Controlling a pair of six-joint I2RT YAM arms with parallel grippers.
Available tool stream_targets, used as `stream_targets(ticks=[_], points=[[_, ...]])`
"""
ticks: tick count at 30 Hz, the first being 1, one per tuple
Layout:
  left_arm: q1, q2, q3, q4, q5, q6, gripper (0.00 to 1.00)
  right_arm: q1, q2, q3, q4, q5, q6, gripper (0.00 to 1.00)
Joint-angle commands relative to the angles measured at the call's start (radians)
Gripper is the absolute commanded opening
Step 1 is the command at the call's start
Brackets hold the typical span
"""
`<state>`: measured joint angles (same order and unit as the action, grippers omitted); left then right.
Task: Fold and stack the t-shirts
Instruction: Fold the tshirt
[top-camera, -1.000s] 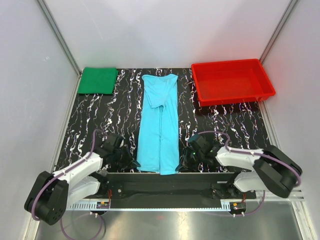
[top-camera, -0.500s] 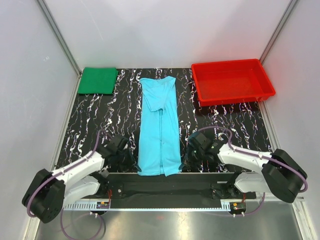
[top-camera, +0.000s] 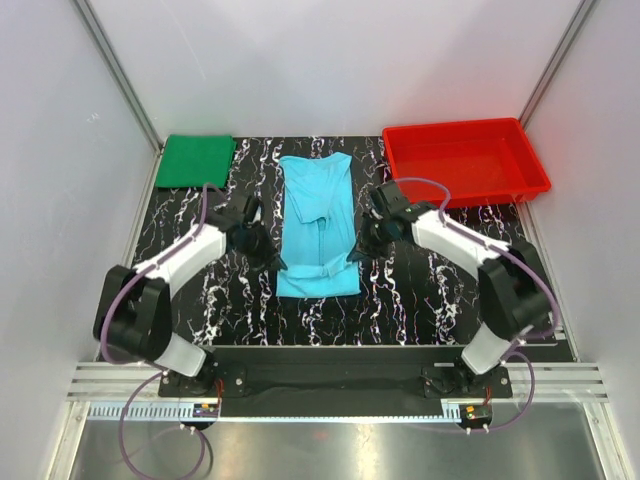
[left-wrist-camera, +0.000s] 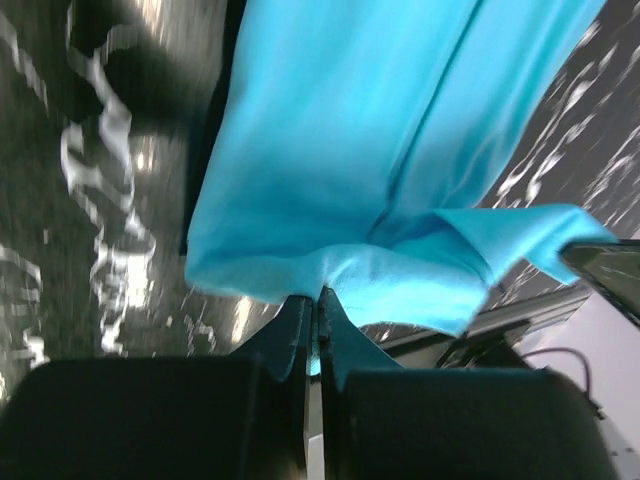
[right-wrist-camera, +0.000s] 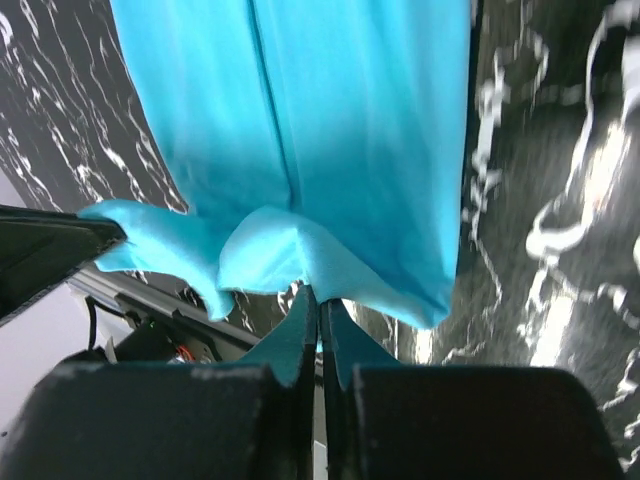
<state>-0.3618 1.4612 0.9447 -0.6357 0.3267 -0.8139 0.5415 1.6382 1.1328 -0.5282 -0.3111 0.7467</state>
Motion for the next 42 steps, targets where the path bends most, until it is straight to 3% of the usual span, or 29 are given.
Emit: stream_targets(ticks=[1,9,15,30,42], points=[[0.041,0.109,0.156,-0.002,0.024,0.079,0.0,-0.047,0.101,0.154,-0.082,-0.037,-0.113,0.0],[0.096,0.37,0.393,-0.004,0.081,0.127,0.0,-0.124,0.34,0.427,-0.168,-0.08,-0.174,0.0],[0.116,0.461,0.454,0.011,0.103,0.134,0.03,-0.152,0.397,0.452,-0.142,-0.128,-0.19,0.0],[0.146,0.531,0.526,0.002,0.084,0.107,0.02,-0.195,0.528,0.585,-0.171,-0.206,-0.228,0.0],[0.147,0.436,0.543,0.002,0.034,0.078,0.0,-0.206,0.492,0.616,-0.214,-0.218,-0.233,0.0]])
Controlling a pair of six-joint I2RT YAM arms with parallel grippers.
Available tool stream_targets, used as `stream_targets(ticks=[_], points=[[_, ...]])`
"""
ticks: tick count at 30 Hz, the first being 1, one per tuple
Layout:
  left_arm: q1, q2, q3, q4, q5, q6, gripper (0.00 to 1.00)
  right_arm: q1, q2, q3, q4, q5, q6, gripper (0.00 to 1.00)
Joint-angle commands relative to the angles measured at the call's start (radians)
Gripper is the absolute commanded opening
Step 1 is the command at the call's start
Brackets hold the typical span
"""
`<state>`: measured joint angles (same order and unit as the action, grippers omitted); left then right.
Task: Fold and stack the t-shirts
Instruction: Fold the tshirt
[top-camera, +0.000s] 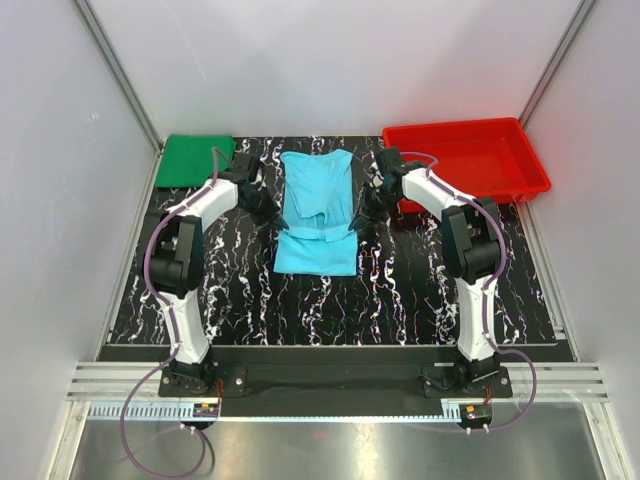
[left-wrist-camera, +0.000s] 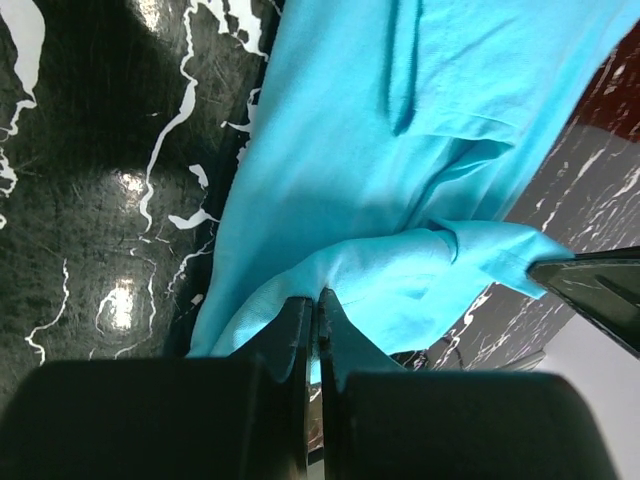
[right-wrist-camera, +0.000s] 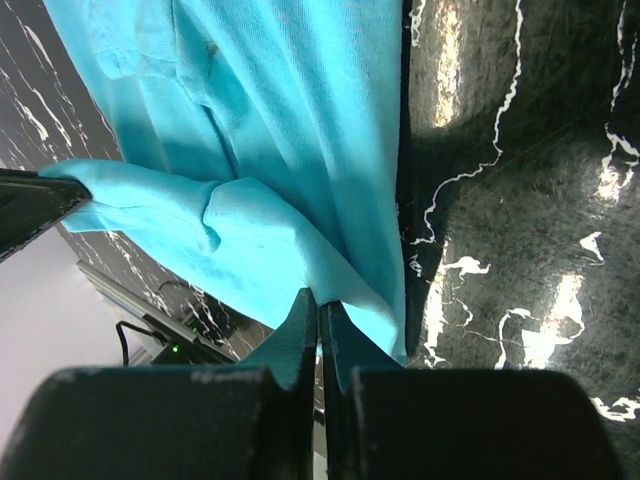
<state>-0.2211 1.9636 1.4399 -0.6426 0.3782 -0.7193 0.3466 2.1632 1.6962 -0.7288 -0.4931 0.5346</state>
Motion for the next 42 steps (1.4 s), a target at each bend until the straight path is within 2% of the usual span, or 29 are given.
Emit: stream_targets(ticks=[1,17,20,21,22,24,25,26,27,28,29,31,32,35,37,39,42], points=[[0.006,-0.054,0.056,-0.003,-0.019,-0.017,0.0,-0.009,-0.02,0.068,-0.021,-0.039,-0.024,0.0],[0.016,0.069,0.135,-0.005,-0.024,-0.031,0.0,-0.032,0.09,0.175,-0.032,-0.071,-0.035,0.0],[0.017,0.08,0.14,-0.008,-0.035,-0.032,0.0,-0.037,0.113,0.195,-0.041,-0.076,-0.041,0.03],[0.017,0.081,0.14,-0.009,-0.038,-0.032,0.01,-0.037,0.122,0.201,-0.043,-0.076,-0.041,0.05],[0.019,0.086,0.14,-0.006,-0.042,-0.032,0.12,-0.04,0.126,0.204,-0.047,-0.076,-0.041,0.08],[0.019,0.095,0.148,-0.005,-0.036,-0.032,0.17,-0.046,0.13,0.214,-0.052,-0.07,-0.047,0.13],[0.019,0.103,0.164,-0.021,-0.057,-0.026,0.2,-0.049,0.133,0.227,-0.067,-0.065,-0.053,0.18],[0.017,0.1,0.172,-0.032,-0.073,-0.008,0.28,-0.05,0.133,0.238,-0.083,-0.047,-0.071,0.22],[0.017,0.09,0.177,-0.04,-0.091,0.004,0.32,-0.055,0.132,0.253,-0.101,-0.035,-0.084,0.25],[0.017,0.063,0.183,-0.064,-0.143,0.017,0.35,-0.058,0.126,0.284,-0.145,-0.018,-0.113,0.37],[0.019,0.04,0.185,-0.08,-0.174,0.046,0.42,-0.061,0.121,0.299,-0.174,0.031,-0.129,0.44],[0.017,-0.055,0.156,-0.094,-0.258,0.076,0.48,-0.061,0.089,0.324,-0.242,0.083,-0.18,0.57],[0.019,-0.093,0.137,-0.086,-0.268,0.092,0.52,-0.061,0.072,0.318,-0.253,0.118,-0.188,0.59],[0.005,-0.231,0.027,-0.002,-0.23,0.101,0.52,-0.052,-0.02,0.202,-0.209,0.108,-0.147,0.6],[-0.035,-0.296,-0.062,0.071,-0.199,0.097,0.47,-0.017,-0.086,0.092,-0.122,0.11,-0.102,0.58],[-0.079,-0.33,-0.123,0.151,-0.138,0.063,0.4,0.017,-0.121,0.019,-0.046,0.16,-0.021,0.53],[-0.118,-0.333,-0.243,0.22,-0.098,0.023,0.38,0.11,-0.132,-0.038,0.037,0.289,0.074,0.49]])
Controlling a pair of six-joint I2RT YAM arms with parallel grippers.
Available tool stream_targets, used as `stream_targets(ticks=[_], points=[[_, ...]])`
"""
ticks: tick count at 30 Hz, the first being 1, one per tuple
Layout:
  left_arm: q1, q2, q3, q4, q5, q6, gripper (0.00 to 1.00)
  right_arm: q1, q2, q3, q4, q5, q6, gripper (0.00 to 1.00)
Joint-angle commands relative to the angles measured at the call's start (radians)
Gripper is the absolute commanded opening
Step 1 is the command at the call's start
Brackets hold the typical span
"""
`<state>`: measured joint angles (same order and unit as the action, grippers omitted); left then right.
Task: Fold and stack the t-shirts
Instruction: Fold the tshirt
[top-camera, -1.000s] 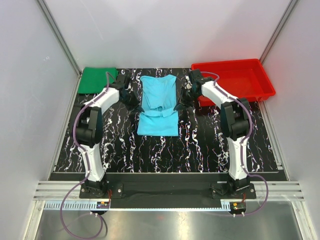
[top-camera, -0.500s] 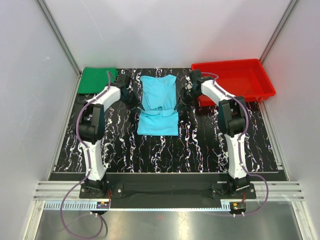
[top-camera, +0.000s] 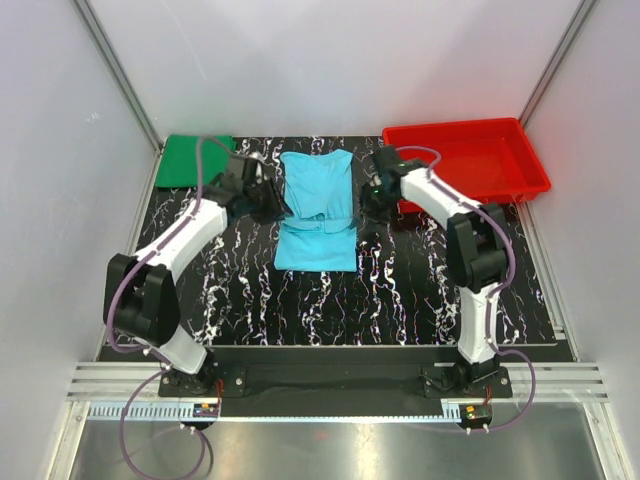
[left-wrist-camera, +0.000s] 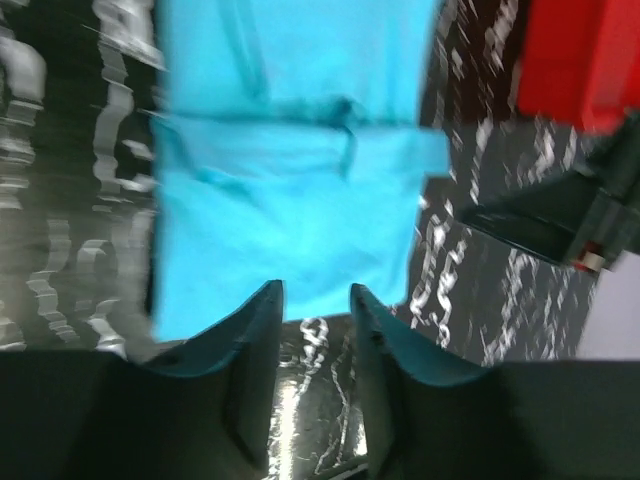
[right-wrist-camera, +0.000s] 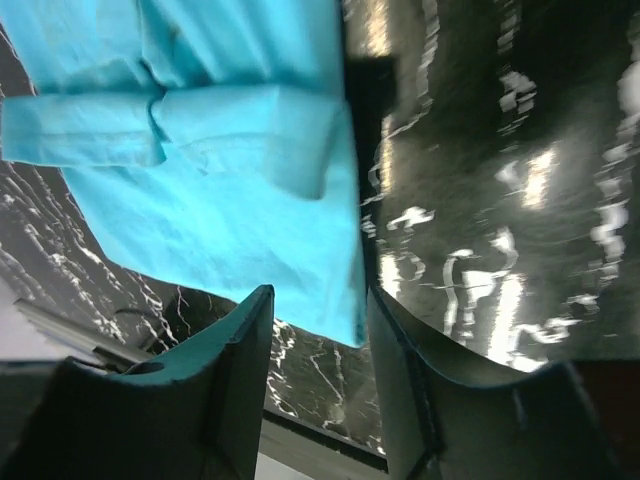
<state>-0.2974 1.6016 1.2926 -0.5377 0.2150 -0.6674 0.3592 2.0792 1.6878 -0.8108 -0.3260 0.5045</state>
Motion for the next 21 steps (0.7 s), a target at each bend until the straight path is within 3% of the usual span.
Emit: stream_targets(ticks=[1,4,9,14,21], points=[[-0.052,0.035,-0.142,0.154,0.085,-0.035,0.35,0.122,-0.028,-0.013,0.128,0.154,0.115,0.49],[-0.051,0.049,-0.211,0.226,0.122,-0.043,0.29,0.194,0.021,0.039,0.134,0.237,0.134,0.51],[-0.034,0.078,-0.252,0.202,0.084,0.003,0.26,0.231,0.113,0.128,0.107,0.283,0.158,0.49],[-0.031,0.086,-0.28,0.191,0.05,0.026,0.25,0.242,0.153,0.167,0.107,0.314,0.147,0.33],[-0.023,0.078,-0.331,0.205,0.053,0.023,0.24,0.27,0.186,0.203,0.085,0.387,0.149,0.36]])
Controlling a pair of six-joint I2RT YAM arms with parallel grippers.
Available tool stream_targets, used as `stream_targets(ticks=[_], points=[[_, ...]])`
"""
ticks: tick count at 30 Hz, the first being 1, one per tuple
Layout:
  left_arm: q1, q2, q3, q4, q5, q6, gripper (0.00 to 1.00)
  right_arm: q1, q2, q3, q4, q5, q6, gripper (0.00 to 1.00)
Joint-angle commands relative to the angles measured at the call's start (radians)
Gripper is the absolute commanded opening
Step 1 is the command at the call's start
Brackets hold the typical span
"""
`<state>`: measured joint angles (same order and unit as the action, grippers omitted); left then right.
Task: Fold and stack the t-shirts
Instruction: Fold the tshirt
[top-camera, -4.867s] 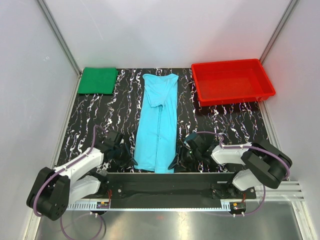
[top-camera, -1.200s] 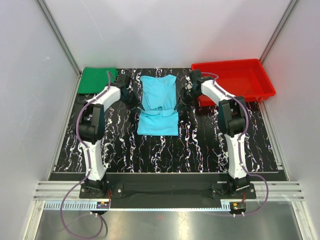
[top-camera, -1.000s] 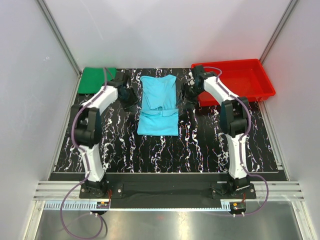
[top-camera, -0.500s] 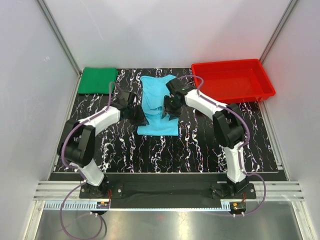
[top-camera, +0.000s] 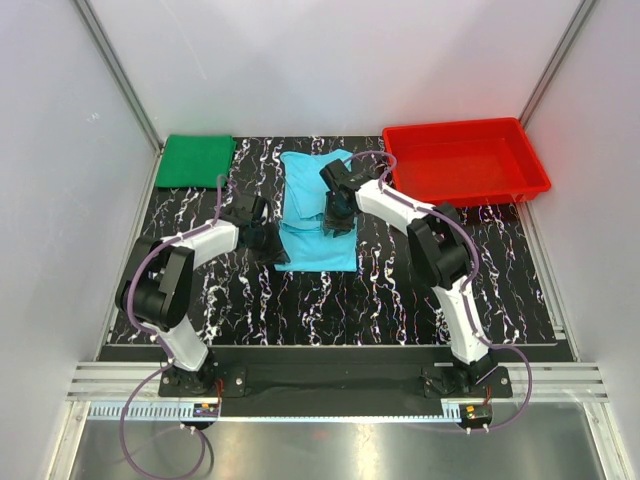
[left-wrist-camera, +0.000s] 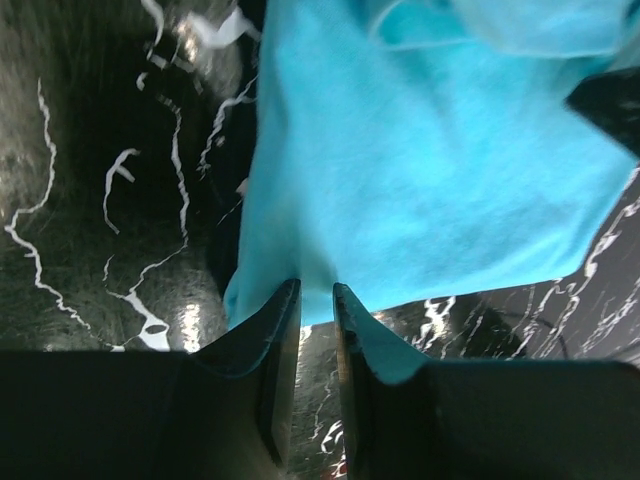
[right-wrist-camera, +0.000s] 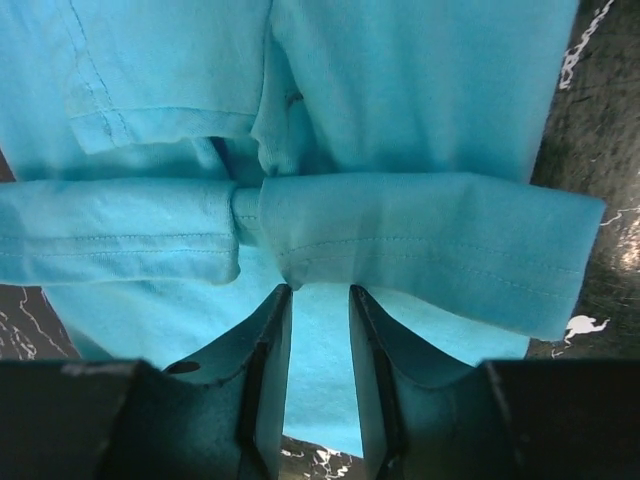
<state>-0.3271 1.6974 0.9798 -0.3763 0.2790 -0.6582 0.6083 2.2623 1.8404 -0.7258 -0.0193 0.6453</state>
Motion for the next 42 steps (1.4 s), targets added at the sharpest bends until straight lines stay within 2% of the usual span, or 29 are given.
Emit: stream_targets(ticks=[1,5,13,17,23,25,28,31,35,38,42], points=[[0.007,-0.016,-0.026,0.048,-0.003,0.012,0.24,0.022,0.005,0.056,0.002,0.091,0.01,0.37],[0.007,-0.01,-0.038,0.053,0.011,0.006,0.23,0.034,0.022,0.068,0.009,0.192,0.017,0.38],[0.007,-0.015,-0.066,0.074,0.031,-0.012,0.23,0.044,0.068,0.137,0.058,0.288,0.01,0.37],[0.007,-0.018,-0.075,0.079,0.032,-0.014,0.23,0.042,0.094,0.229,0.065,0.338,-0.044,0.38],[0.007,-0.027,-0.072,0.071,0.035,-0.012,0.22,0.027,0.177,0.486,-0.017,0.363,-0.144,0.41],[0.008,-0.03,-0.067,0.063,0.032,-0.006,0.22,0.024,0.164,0.497,-0.041,0.343,-0.157,0.43],[0.008,-0.036,-0.046,0.05,0.034,-0.001,0.22,0.025,0.108,0.433,-0.047,0.253,-0.153,0.44],[0.008,-0.053,-0.029,0.04,0.035,0.0,0.22,0.033,0.027,0.285,-0.017,0.162,-0.113,0.43],[0.01,-0.084,-0.03,0.031,0.029,0.002,0.21,0.073,-0.078,0.093,0.069,0.136,-0.078,0.43],[0.011,-0.073,-0.044,0.043,0.032,-0.006,0.21,0.096,-0.084,0.05,0.097,0.122,-0.047,0.42],[0.013,-0.047,-0.061,0.063,0.048,-0.018,0.2,0.12,-0.023,0.085,0.086,0.096,-0.033,0.42]])
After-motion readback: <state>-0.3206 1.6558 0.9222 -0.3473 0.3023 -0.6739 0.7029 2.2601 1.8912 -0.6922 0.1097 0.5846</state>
